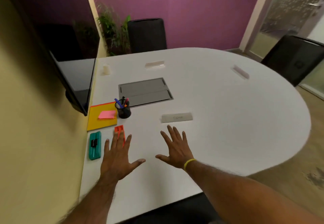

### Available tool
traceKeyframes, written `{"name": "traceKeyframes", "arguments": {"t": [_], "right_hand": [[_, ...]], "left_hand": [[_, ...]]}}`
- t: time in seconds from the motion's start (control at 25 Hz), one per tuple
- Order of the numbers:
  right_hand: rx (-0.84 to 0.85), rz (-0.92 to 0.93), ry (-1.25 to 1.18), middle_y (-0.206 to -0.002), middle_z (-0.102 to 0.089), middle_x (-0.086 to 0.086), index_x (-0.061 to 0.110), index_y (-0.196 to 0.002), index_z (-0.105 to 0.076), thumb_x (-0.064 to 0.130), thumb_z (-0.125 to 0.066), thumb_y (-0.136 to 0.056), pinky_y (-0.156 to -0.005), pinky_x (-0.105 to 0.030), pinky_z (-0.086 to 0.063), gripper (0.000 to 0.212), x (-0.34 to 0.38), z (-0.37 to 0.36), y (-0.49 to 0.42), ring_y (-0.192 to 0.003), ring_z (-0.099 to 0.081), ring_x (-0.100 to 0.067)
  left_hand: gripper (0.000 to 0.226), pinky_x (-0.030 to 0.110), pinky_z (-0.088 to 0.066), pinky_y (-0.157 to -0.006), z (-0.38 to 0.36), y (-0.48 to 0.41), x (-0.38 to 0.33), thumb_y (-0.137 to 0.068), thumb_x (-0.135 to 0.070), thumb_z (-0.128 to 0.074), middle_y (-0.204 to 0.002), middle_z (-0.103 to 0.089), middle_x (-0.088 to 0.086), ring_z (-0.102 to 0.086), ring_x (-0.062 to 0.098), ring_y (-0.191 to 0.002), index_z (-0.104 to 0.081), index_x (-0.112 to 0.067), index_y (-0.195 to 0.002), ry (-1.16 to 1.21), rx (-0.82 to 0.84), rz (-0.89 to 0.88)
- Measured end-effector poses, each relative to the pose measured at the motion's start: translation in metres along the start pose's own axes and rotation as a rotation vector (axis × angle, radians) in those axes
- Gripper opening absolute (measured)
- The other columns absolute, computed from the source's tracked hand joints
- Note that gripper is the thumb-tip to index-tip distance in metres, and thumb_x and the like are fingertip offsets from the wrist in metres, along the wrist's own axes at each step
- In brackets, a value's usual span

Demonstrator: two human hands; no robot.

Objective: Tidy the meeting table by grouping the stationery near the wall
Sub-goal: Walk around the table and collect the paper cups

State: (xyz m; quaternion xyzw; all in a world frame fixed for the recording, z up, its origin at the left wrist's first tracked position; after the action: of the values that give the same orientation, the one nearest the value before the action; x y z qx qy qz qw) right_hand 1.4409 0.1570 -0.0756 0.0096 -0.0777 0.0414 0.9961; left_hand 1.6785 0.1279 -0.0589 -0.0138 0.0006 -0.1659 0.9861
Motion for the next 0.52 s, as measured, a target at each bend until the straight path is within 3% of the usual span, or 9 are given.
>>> {"name": "traceKeyframes", "arguments": {"t": [0.12, 0.2, 0.52], "right_hand": [[-0.035, -0.071, 0.047, -0.161, 0.02, -0.008, 0.031, -0.155, 0.005, 0.087, -0.031, -0.075, -0.113, -0.064, 0.008, 0.104, -0.038, 0.03, 0.043, -0.149, 0.015, -0.034], [-0.06, -0.142, 0.079, -0.161, 0.022, -0.008, 0.032, -0.154, 0.007, 0.089, -0.03, -0.074, -0.113, -0.067, 0.007, 0.105, -0.062, 0.051, 0.074, -0.148, 0.017, -0.035], [-0.221, -0.428, 0.084, -0.163, 0.016, -0.006, 0.031, -0.155, 0.001, 0.087, -0.036, -0.075, -0.113, -0.064, 0.005, 0.105, -0.135, 0.114, 0.218, -0.149, 0.014, -0.031]], "left_hand": [[0.11, 0.059, -0.014, -0.114, 0.021, 0.006, -0.05, -0.071, -0.093, -0.026, -0.159, -0.019, 0.014, -0.01, 0.034, -0.149, -0.03, -0.018, -0.151, -0.017, -0.057, -0.131], [0.11, 0.059, -0.014, -0.115, 0.036, 0.008, -0.084, -0.071, -0.094, -0.026, -0.16, -0.018, 0.012, -0.013, 0.033, -0.148, -0.029, -0.019, -0.151, -0.02, -0.107, -0.207], [0.112, 0.054, 0.003, -0.12, 0.094, 0.049, -0.233, -0.069, -0.096, -0.014, -0.163, 0.01, 0.006, 0.014, 0.024, -0.149, 0.002, -0.023, -0.154, 0.064, -0.246, -0.426]]}}
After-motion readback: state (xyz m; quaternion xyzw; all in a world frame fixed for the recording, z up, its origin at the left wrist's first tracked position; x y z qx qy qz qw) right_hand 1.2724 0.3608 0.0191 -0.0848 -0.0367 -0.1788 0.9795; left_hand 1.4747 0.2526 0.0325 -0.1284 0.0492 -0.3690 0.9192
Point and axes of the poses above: each hand's wrist, its own y-axis away from the middle knuckle, its own z-axis out of the back of the hand, x = y × z, the point moved 3 cm from there along -y, towards the middle knuckle
